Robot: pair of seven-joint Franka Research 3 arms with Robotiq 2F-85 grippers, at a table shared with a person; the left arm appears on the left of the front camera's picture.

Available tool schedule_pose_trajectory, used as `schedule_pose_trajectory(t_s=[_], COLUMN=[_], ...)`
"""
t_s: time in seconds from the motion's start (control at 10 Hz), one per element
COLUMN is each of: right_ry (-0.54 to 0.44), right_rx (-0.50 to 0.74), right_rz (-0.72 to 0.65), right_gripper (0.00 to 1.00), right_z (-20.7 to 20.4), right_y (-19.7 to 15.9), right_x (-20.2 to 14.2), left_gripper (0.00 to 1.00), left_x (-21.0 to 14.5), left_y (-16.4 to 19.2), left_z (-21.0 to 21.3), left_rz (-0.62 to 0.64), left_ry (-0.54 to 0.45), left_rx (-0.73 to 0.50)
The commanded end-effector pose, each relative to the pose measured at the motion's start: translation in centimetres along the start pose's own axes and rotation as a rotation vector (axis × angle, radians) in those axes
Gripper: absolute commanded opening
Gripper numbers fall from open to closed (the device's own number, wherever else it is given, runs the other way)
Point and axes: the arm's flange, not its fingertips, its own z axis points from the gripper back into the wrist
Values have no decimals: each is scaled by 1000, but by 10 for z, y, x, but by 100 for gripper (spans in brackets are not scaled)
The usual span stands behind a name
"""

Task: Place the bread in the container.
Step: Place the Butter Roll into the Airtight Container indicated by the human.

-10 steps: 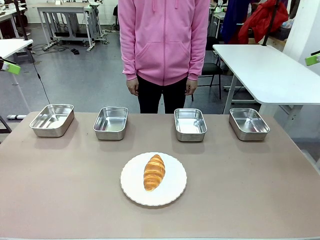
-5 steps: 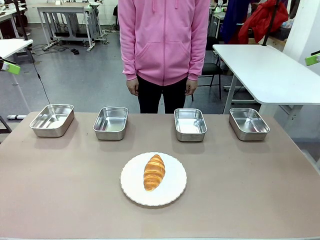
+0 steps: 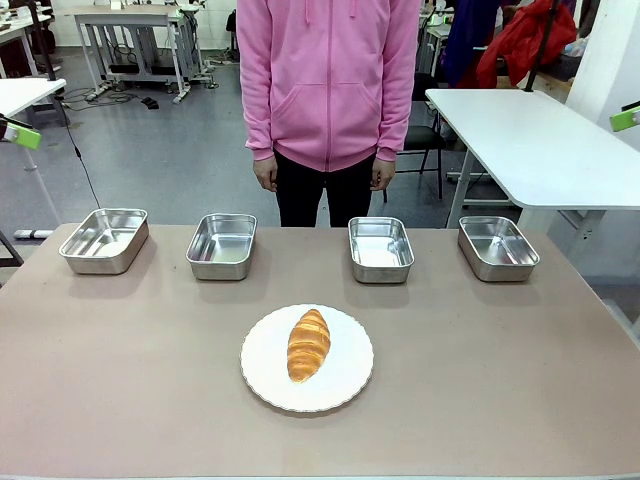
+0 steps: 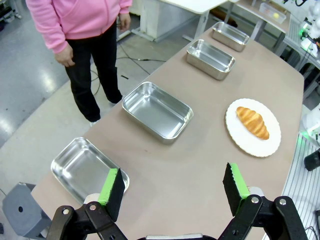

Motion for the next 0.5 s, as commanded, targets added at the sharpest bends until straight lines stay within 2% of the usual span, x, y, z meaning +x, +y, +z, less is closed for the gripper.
schedule_pose_trajectory(t_s=[0.0,0.4], right_ry=[-8,-8], right_rx=[6,6], right_rz=[7,7], right_gripper=[100,100], right_z=[0,0], right_y=[0,0], right_x=[0,0], left_gripper=[100,100], left_x=[-1,-1], left_y=[0,0], left_z=[1,1], left_rz=[3,3], left_ry=[-4,-4], left_rx=[-6,-6])
